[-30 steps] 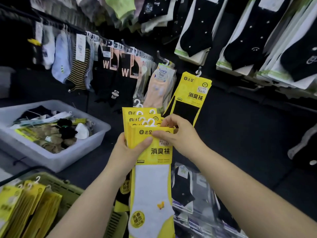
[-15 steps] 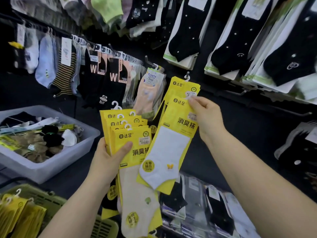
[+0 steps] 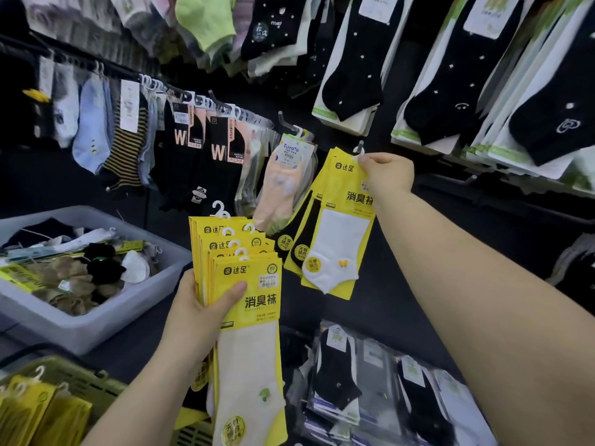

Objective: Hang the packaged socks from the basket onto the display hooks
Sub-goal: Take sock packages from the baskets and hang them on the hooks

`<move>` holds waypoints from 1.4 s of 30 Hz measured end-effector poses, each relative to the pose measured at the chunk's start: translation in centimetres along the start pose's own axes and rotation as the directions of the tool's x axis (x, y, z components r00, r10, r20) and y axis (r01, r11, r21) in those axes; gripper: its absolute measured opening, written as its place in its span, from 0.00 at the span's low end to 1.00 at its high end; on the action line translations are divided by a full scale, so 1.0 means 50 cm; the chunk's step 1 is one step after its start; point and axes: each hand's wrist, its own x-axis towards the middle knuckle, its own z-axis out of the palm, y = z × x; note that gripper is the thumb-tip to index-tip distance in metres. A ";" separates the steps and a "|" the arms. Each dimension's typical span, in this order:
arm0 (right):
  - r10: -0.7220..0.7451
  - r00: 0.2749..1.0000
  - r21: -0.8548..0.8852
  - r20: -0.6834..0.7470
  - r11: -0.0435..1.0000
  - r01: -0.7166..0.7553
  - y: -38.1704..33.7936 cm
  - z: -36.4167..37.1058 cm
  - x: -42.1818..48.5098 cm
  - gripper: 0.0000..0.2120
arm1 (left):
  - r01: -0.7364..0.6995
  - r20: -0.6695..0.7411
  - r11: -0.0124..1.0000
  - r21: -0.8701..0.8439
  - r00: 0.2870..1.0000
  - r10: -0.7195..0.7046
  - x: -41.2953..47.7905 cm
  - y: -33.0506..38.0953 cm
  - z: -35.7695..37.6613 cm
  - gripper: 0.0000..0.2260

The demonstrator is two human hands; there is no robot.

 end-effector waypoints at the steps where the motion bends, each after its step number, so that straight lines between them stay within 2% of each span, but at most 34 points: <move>1: 0.005 1.000 0.008 0.007 1.000 -0.005 0.002 -0.002 -0.002 0.04 | 0.002 0.011 1.000 -0.006 1.000 -0.002 -0.001 0.000 0.001 0.18; 4: -0.012 1.000 0.000 0.027 1.000 0.012 0.006 -0.009 -0.008 0.03 | 0.004 0.045 1.000 -0.023 0.999 -0.003 -0.004 -0.002 0.005 0.21; 8: -0.083 0.996 -0.172 -0.013 0.982 0.079 0.013 -0.012 -0.016 0.13 | 0.002 0.071 0.999 -0.033 0.997 0.000 -0.007 -0.003 0.008 0.24; 12: -0.064 0.996 -0.209 -0.063 0.977 0.049 0.028 -0.021 -0.036 0.22 | -0.003 0.078 0.999 -0.043 0.997 0.007 -0.009 -0.002 0.010 0.23; 15: 0.069 0.997 -0.241 0.041 0.969 -0.057 0.049 -0.027 -0.055 0.26 | 0.004 0.080 0.999 -0.043 0.997 0.000 -0.010 0.001 0.012 0.22; 18: 0.173 0.966 -0.222 0.191 0.967 -0.129 0.073 -0.029 -0.088 0.17 | 0.017 0.075 0.999 -0.042 0.997 -0.014 -0.011 0.002 0.013 0.21; 22: 0.160 0.948 -0.232 0.276 0.968 -0.096 0.096 -0.036 -0.129 0.09 | 0.032 0.074 0.999 -0.043 0.997 -0.029 -0.013 0.002 0.014 0.23; 25: 0.171 0.951 -0.351 0.256 0.933 -0.073 0.102 -0.040 -0.167 0.19 | 0.036 0.070 0.998 -0.042 0.997 -0.033 -0.015 0.003 0.016 0.24; 27: 0.013 0.970 -0.398 0.241 0.913 0.087 0.108 -0.043 -0.200 0.25 | 0.041 0.067 0.998 -0.053 0.997 -0.037 -0.015 0.004 0.019 0.26; 29: -0.126 0.905 -0.296 0.406 0.919 0.261 0.107 -0.040 -0.244 0.22 | 0.055 0.071 0.996 -0.066 0.996 -0.050 -0.015 0.004 0.021 0.27; 31: -0.080 0.767 -0.156 0.636 0.961 0.229 0.100 -0.030 -0.289 0.20 | 0.059 0.082 0.995 -0.084 0.995 -0.053 -0.016 0.004 0.024 0.27; 32: -0.056 0.712 -0.117 0.700 0.975 0.191 0.099 -0.023 -0.306 0.20 | 0.058 0.087 0.994 -0.094 0.995 -0.050 -0.017 0.004 0.026 0.28; 33: -0.060 0.696 -0.107 0.715 0.975 0.194 0.102 -0.018 -0.316 0.21 | 0.058 0.092 0.993 -0.106 0.995 -0.048 -0.018 0.004 0.027 0.30; 36: -0.104 0.739 -0.094 0.666 0.971 0.221 0.099 -0.017 -0.315 0.19 | 0.071 0.125 0.990 -0.121 0.991 -0.056 -0.019 0.006 0.029 0.34; 40: -0.056 0.733 -0.034 0.678 0.994 0.106 0.099 -0.040 -0.292 0.18 | 0.068 0.223 0.988 -0.137 0.974 -0.036 -0.018 0.002 0.025 0.33; 42: -0.095 0.739 -0.043 0.667 0.985 0.166 0.098 -0.049 -0.294 0.17 | 0.059 0.236 0.986 -0.154 0.971 -0.022 -0.021 -0.001 0.029 0.32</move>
